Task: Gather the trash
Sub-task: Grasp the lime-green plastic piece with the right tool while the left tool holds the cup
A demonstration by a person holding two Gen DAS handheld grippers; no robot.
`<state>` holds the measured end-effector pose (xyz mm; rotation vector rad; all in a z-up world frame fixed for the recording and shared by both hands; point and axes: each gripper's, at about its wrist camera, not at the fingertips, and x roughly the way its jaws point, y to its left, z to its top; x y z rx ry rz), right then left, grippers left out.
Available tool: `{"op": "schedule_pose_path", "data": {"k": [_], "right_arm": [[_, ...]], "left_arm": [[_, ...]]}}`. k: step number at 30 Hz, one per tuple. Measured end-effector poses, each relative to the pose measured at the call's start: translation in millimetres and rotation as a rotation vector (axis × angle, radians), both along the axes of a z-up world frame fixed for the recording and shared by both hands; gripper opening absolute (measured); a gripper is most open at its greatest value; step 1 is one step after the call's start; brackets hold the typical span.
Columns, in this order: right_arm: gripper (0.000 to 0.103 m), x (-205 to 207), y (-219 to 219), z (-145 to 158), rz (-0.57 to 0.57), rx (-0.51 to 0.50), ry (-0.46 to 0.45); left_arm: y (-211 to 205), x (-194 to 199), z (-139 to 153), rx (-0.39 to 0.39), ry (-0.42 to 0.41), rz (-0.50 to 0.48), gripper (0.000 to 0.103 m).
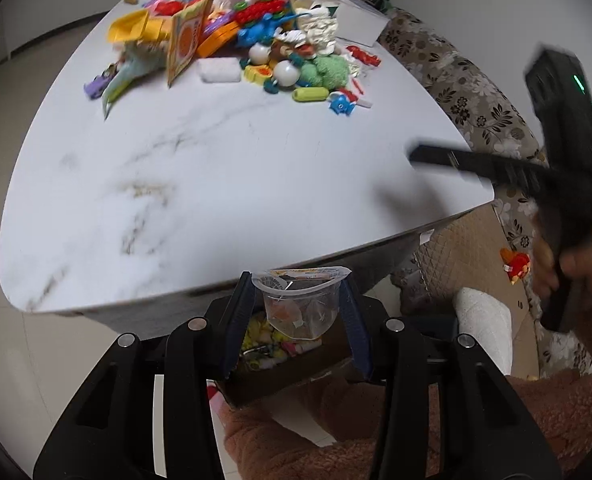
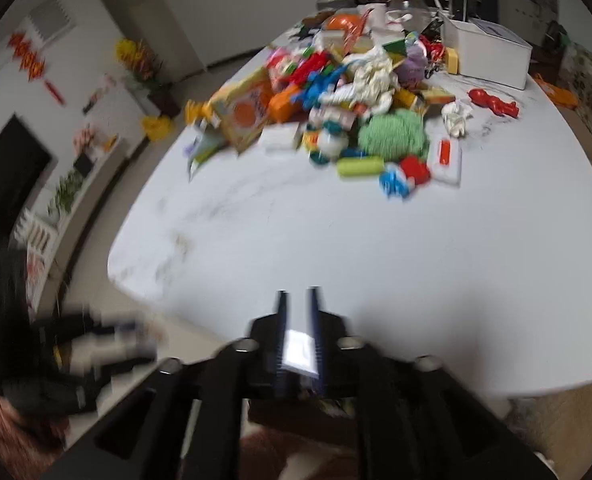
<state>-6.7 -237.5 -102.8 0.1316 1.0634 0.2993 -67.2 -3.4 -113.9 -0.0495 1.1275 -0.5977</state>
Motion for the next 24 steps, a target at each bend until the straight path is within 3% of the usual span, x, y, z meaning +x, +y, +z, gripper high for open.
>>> {"op": "schedule_pose_path", "data": {"k": [2, 5, 9, 15, 19, 21, 24], "right_arm": [[0.050, 28, 0, -6, -0.044, 0.067, 0.013], [0.050, 74, 4, -20, -0.127, 0.168, 0.061], [0.050, 115, 7, -43, -0.276, 0.153, 0.122], [0.050, 140, -8, -67, -0.498, 0.138, 0.214], [0.045, 152, -18, -74, -0.606, 0.203, 0.258], [0.034, 160, -19, -74, -0.630, 0.184, 0.283], [0.027, 170, -21, -73, -0.650, 0.153, 0.311]], "left_arm": [[0, -1, 1, -0.010, 0.001, 0.002, 0.043], [0, -2, 7, -0.005, -0.017, 0.008, 0.043], [9, -3, 10, -0.011, -0.026, 0.040, 0.043], [27, -5, 8, -0.032, -0.018, 0.094, 0.043], [39, -6, 7, -0.033, -0.015, 0.114, 0.043], [45, -5, 6, -0.040, -0.011, 0.127, 0.043], [52, -5, 5, -0.050, -0.006, 0.143, 0.043]]}}
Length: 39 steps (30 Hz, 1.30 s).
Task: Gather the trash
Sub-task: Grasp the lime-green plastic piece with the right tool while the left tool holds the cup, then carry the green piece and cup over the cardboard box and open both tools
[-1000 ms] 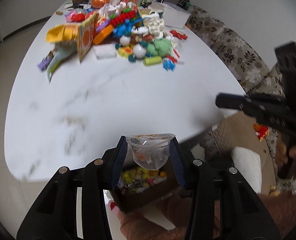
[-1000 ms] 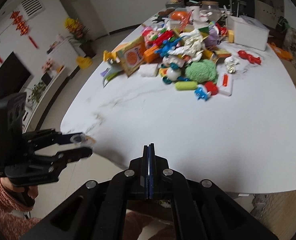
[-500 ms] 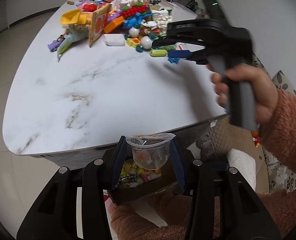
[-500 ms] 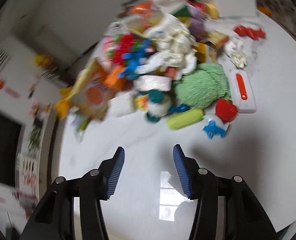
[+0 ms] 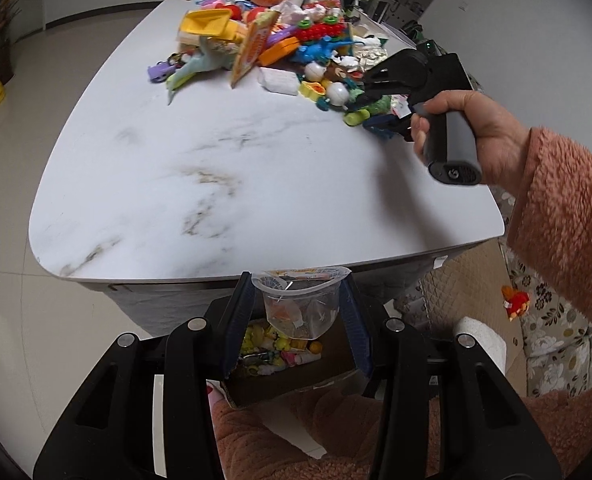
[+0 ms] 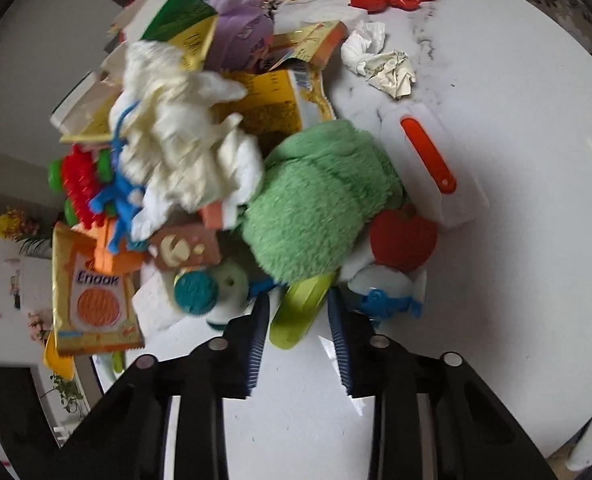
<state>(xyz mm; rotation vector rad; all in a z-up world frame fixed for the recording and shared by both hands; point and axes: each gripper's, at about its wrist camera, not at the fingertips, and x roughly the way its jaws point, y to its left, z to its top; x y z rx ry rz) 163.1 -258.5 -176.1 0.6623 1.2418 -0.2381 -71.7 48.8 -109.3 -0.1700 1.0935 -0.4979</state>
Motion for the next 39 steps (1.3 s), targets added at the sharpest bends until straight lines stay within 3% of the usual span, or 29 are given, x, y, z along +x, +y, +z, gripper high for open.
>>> {"op": "schedule_pose_path", "data": {"k": [5, 10, 17, 22, 27, 29, 32, 34, 35, 37, 39], "right_arm": [[0.020, 2, 8, 3, 0.117, -0.047, 0.045], [0.019, -29, 17, 16, 0.266, -0.091, -0.003], [0.019, -113, 31, 57, 0.525, -0.032, -0.080], [0.019, -204, 45, 54, 0.689, -0.040, -0.045], [0.019, -260, 31, -14, 0.691, -0.047, 0.068], [0.019, -269, 20, -58, 0.655, -0.022, 0.096], [0.021, -273, 7, -125, 0.636, -0.063, 0.127], [0.037, -274, -1, -160, 0.639, -0.135, 0.173], [0.064, -274, -3, -177, 0.644, -0.166, 0.211], [0.061, -271, -8, -202, 0.642, -0.202, 0.261], [0.061, -271, -13, -212, 0.639, -0.185, 0.293]], "left_arm": [[5, 0, 0, -0.007, -0.006, 0.007, 0.043], [5, 0, 1, -0.009, -0.012, -0.005, 0.043], [-17, -6, -11, 0.034, 0.022, -0.110, 0.043], [-43, -23, -54, 0.109, 0.127, -0.247, 0.043], [-68, -27, -129, 0.162, 0.266, -0.307, 0.043], [-82, -25, -177, 0.223, 0.328, -0.304, 0.043], [-99, -21, -235, 0.326, 0.408, -0.275, 0.047], [-108, -17, -283, 0.398, 0.530, -0.240, 0.068], [-109, -16, -297, 0.421, 0.574, -0.228, 0.068], [-110, -15, -322, 0.481, 0.643, -0.193, 0.068], [-109, -15, -328, 0.508, 0.654, -0.172, 0.069]]}}
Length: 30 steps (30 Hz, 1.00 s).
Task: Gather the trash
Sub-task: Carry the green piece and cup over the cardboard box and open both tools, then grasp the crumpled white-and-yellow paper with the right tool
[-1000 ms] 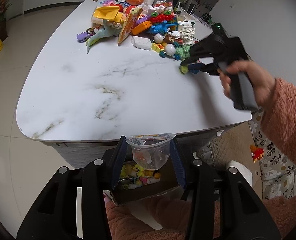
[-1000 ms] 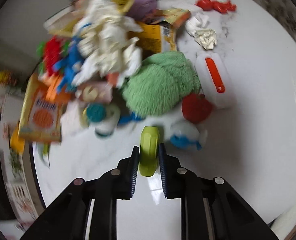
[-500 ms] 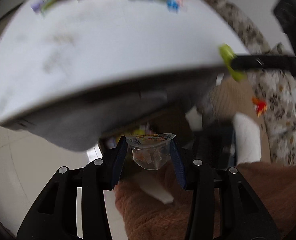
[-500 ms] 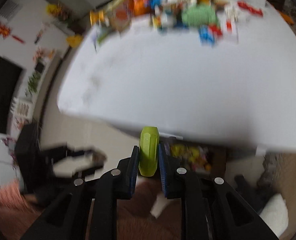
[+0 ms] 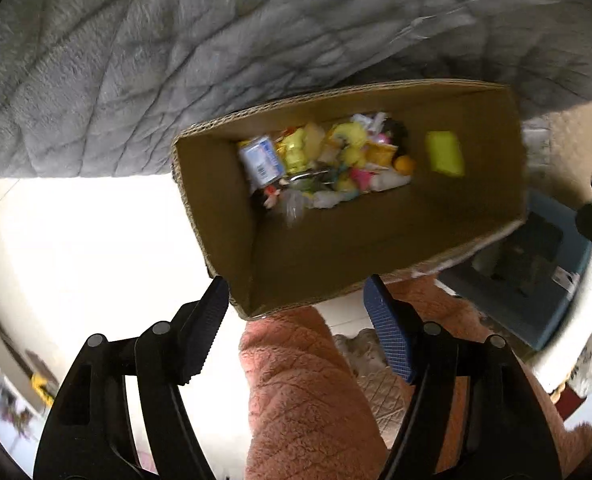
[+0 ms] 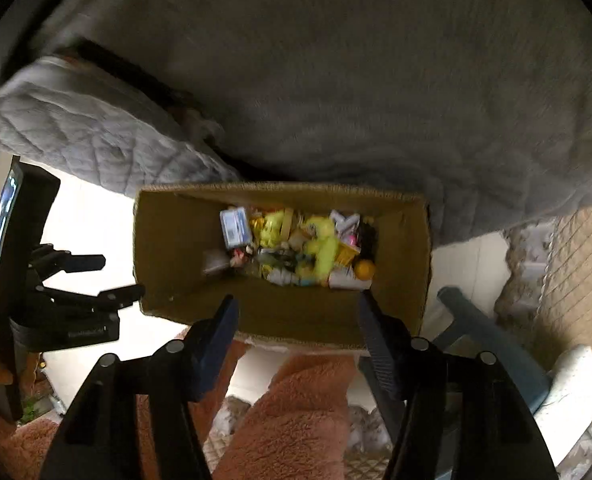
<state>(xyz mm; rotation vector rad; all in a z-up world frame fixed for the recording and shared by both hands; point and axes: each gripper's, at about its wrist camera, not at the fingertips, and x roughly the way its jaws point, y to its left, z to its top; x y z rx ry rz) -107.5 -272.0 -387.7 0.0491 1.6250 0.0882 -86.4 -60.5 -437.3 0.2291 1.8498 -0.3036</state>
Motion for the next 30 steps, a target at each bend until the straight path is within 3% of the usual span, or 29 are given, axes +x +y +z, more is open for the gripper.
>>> {"op": "schedule_pose_path", "data": {"k": [6, 10, 14, 17, 18, 19, 21, 22, 25, 30], "right_arm": [[0.067, 3, -1, 11, 0.025, 0.020, -0.005], [0.068, 7, 9, 32, 0.040, 0.043, -0.020], [0.068, 8, 21, 77, 0.084, 0.105, -0.062], [0.068, 11, 35, 135, 0.163, 0.193, -0.136], [0.070, 15, 40, 160, 0.190, 0.226, -0.178], [0.073, 20, 42, 178, 0.201, 0.246, -0.218], [0.092, 42, 45, 219, 0.201, 0.254, -0.341], [0.094, 54, 45, 232, 0.196, 0.240, -0.391], [0.096, 113, 42, 264, 0.146, 0.154, -0.552], [0.096, 224, 30, 287, 0.006, 0.080, -0.693]], "left_arm": [[7, -1, 11, -0.023, -0.007, 0.022, 0.073], [16, 0, 40, -0.062, -0.021, 0.067, 0.073], [20, -1, 95, -0.136, -0.086, 0.050, 0.073], [30, -4, 150, -0.220, -0.156, 0.029, 0.073], [33, -4, 164, -0.240, -0.176, 0.030, 0.075], [40, -5, 183, -0.266, -0.209, 0.036, 0.083], [50, -5, 210, -0.289, -0.270, 0.053, 0.086], [55, -5, 220, -0.307, -0.296, 0.062, 0.086], [68, 0, 239, -0.326, -0.344, 0.110, 0.086], [80, -4, 256, -0.332, -0.396, 0.136, 0.086]]}}
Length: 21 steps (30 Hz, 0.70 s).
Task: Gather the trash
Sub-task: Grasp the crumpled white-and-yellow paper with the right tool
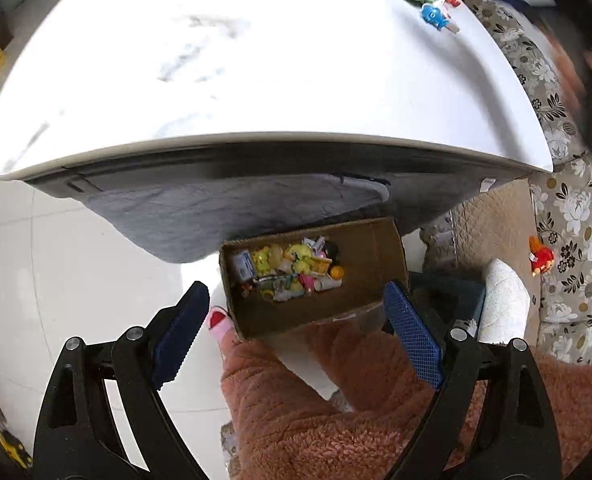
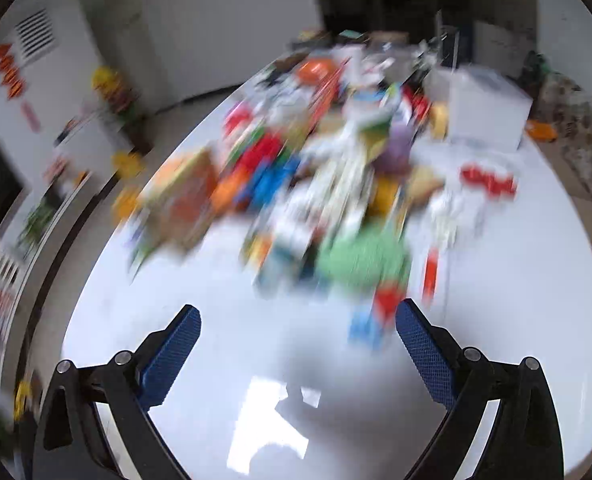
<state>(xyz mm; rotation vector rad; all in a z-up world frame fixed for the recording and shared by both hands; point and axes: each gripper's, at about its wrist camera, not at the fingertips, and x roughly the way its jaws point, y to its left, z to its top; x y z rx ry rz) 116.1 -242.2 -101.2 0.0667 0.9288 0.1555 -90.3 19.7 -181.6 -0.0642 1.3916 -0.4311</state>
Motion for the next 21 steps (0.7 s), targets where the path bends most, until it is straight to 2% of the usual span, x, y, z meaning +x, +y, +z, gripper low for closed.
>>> {"op": "schedule_pose_path", "data": {"k": [2, 4, 5, 6, 7, 8, 11, 14, 17, 21], "right_arm": [[0.095, 40, -4, -1, -0.067, -0.018, -0.010], [0.086, 69, -10, -5, -0.107, -0.029, 0.004], [0.066, 82, -13, -10, -0.105, -0.022, 0.038], [0.029, 92, -17, -17, -0.104, -0.018, 0.079], [0.033, 94, -19, -20, -0.099, 0.015, 0.113], [0.031, 91, -25, -19, -0.103, 0.066, 0.122], [0.031, 64, -36, 0, -0.091, 0.127, 0.072], [0.031, 27, -56, 14, -0.115, 0.258, 0.049], [0.031, -8, -66, 21, -0.114, 0.342, 0.054], [0.032, -48, -71, 27, -0.074, 0.422, 0.070]], "left_arm": [[5, -3, 1, 0.008, -0.009, 0.015, 0.087], [11, -5, 1, 0.010, -0.010, 0.034, 0.087], [15, -6, 1, 0.011, -0.006, 0.048, 0.087], [17, -6, 0, 0.012, -0.004, 0.056, 0.086], [20, -5, 1, 0.012, -0.005, 0.064, 0.087], [20, -5, 1, 0.013, -0.010, 0.070, 0.086], [24, 1, 11, 0.004, -0.041, 0.083, 0.087], [29, 16, 21, -0.034, -0.066, 0.096, 0.087], [24, 41, 35, -0.051, -0.111, 0.094, 0.086], [-4, 81, 53, -0.078, -0.171, 0.035, 0.087]]}}
